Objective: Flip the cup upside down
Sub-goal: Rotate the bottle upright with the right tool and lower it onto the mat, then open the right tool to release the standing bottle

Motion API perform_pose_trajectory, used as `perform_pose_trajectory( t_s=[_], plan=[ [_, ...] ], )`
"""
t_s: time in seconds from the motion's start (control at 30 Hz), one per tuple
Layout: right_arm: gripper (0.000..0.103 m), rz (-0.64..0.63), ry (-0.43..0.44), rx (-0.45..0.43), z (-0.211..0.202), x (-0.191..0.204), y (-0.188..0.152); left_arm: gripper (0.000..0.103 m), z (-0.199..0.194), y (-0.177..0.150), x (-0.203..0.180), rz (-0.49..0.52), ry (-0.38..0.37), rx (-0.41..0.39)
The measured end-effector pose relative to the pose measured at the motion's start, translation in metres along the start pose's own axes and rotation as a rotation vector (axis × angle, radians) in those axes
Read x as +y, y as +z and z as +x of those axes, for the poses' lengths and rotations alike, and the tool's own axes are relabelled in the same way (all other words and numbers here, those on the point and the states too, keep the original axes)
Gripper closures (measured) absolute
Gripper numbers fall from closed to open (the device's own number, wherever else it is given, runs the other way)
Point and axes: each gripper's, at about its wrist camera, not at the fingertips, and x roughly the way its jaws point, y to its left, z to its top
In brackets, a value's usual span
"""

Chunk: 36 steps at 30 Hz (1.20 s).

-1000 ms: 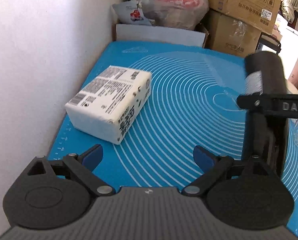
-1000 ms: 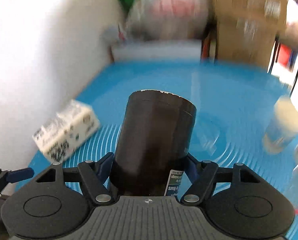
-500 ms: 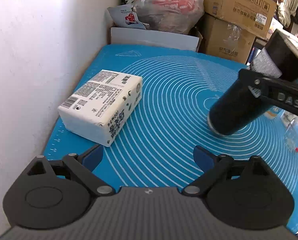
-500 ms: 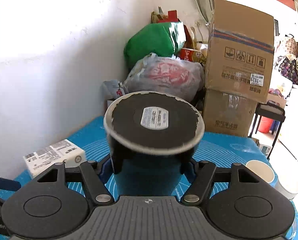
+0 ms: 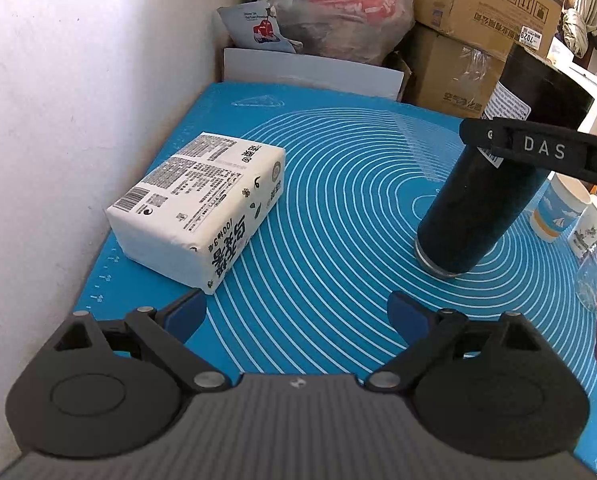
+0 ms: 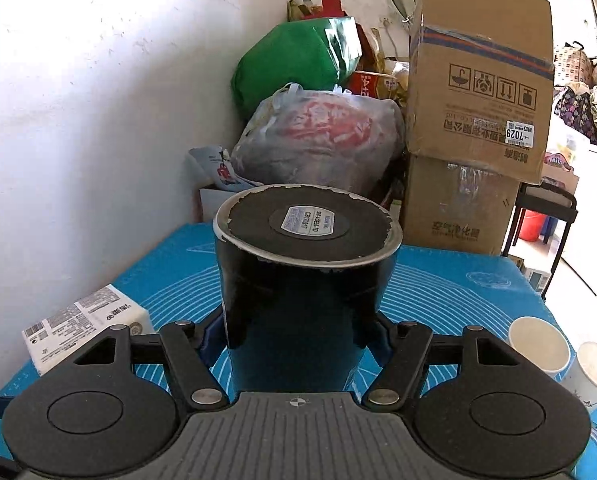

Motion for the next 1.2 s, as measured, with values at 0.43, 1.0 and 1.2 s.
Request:
perform_pose_trajectory(
  t_s=[0.43,1.0,1.2],
  plan=[
    [0.013,-0.032,0.0,-0.021,-0.007,0.004,0.0,0.007,0.003,0.002,-0.004,0.009,0.003,-0.001],
    [0.005,0.035,0.025,0.007,-0.031,-0.01,-0.001,0.007,-0.032,0.004,-0.021,0.029,-0.009,-0.063],
    [0.03,0.051,0.051,0.009,-0.027,-0.012,0.005,0.007,-0.038,0.001,-0.024,0.046,0.001,-0.07]
  ],
)
